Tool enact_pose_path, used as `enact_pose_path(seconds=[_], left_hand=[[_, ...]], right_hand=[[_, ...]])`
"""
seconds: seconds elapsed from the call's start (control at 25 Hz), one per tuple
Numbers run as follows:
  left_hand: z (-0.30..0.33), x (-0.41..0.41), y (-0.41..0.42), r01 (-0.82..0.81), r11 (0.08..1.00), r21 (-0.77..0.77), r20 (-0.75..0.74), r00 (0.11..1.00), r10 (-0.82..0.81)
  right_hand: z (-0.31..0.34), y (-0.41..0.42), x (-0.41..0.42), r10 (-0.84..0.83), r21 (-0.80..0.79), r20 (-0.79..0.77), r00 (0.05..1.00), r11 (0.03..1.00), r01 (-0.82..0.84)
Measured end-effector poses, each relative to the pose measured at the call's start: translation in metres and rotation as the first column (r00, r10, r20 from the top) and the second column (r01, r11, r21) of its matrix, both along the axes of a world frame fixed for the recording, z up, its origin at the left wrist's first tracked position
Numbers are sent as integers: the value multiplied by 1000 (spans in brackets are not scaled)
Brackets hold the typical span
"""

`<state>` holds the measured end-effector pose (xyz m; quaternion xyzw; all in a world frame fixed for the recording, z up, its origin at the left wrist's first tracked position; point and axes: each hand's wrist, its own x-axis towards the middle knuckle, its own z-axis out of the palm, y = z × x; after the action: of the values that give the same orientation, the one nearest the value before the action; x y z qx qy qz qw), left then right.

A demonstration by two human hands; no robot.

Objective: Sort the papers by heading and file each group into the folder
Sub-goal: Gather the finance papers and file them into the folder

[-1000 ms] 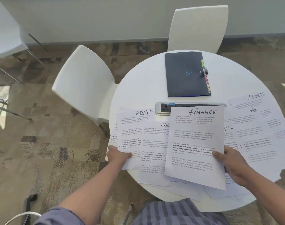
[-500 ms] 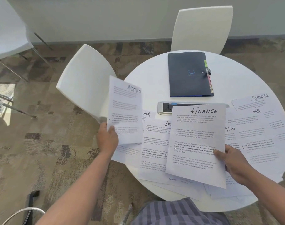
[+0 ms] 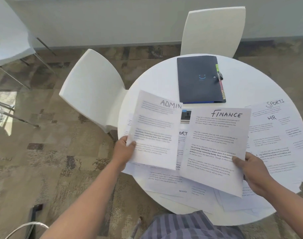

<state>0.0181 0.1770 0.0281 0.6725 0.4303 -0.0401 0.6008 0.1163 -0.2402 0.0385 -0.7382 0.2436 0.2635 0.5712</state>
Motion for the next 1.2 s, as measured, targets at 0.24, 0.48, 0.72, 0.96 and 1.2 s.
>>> enact_pose_path(seconds=[0.24,0.48,0.72,0.96,1.2], left_hand=[[-44,-29,-37,175,984,-36,-245,953,-178],[-54,-43,-31,313,886,343,-567,821,-70],[-62,-48,-19,-527,846,80,-362,775,518],[-59,-25,-3,-672,725,150,-197,698,688],[-44,19,26,-662,728,177,-106,723,683]], right_hand=[[3,-14,5,-77,-5,35,996,997,78],[-3,-13,-1,-86,-11,9,996,996,86],[-5,-14,-4,-87,-9,5,996,996,87],[-6,-14,-3,-78,-27,3,997,997,78],[-5,-13,1,-60,-50,-1,998,997,60]])
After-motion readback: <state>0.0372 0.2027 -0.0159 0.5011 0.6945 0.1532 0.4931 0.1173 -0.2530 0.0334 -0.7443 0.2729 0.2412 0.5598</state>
